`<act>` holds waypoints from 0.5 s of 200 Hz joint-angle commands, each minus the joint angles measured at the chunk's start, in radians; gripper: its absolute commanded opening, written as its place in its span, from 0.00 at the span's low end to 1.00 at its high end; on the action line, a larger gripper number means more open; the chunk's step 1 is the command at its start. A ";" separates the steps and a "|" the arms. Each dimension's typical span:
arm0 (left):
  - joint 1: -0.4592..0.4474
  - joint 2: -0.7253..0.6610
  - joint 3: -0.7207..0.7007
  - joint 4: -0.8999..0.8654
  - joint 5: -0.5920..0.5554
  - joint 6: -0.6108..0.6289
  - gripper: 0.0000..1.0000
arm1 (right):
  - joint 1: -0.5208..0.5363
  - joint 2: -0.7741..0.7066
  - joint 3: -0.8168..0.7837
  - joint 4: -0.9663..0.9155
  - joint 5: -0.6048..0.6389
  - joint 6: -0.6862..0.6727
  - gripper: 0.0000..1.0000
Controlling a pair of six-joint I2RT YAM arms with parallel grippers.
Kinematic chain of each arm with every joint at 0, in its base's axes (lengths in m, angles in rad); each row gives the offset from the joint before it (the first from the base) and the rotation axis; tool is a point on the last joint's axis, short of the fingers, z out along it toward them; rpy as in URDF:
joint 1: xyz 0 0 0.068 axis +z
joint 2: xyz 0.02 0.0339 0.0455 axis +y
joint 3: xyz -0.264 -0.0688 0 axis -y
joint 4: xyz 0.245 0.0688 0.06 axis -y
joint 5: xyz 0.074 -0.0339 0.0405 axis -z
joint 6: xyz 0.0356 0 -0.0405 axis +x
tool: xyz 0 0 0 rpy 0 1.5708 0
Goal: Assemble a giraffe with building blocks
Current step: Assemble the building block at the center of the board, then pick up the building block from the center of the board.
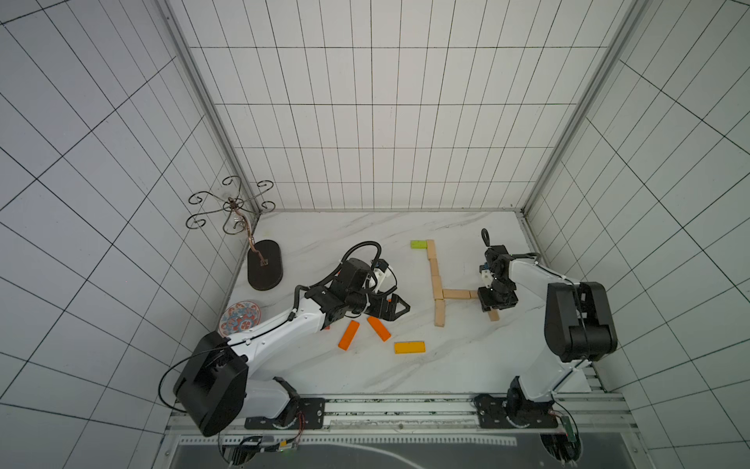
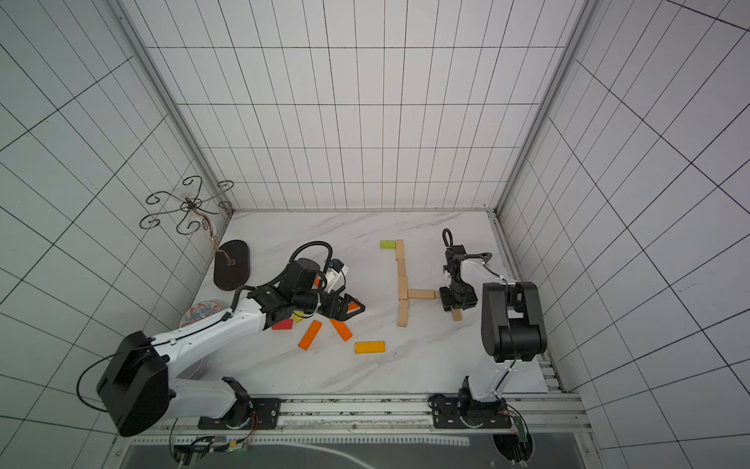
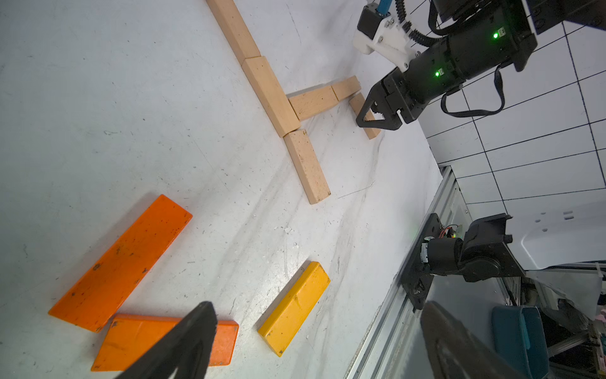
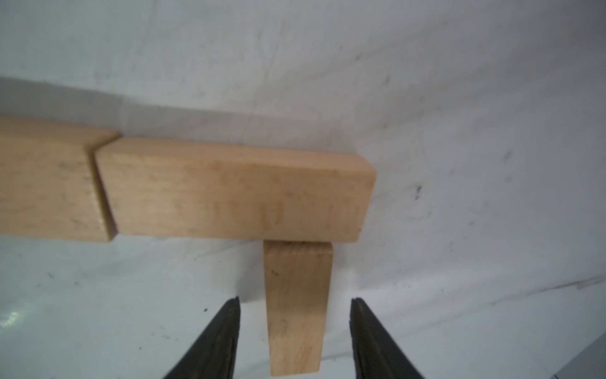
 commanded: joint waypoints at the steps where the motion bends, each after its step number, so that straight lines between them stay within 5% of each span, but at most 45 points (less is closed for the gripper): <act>1: 0.000 0.007 0.011 -0.003 -0.013 0.017 0.97 | -0.013 -0.030 0.083 -0.029 -0.025 -0.005 0.60; 32: 0.000 0.009 0.015 -0.013 -0.025 0.023 0.97 | -0.012 -0.053 0.119 -0.037 -0.055 -0.004 0.68; 53: 0.000 0.009 0.016 -0.020 -0.033 0.026 0.97 | -0.013 -0.062 0.153 -0.061 -0.055 -0.008 0.83; 100: 0.000 0.009 0.045 -0.061 -0.059 0.041 0.97 | -0.013 -0.099 0.259 -0.129 -0.041 -0.026 0.85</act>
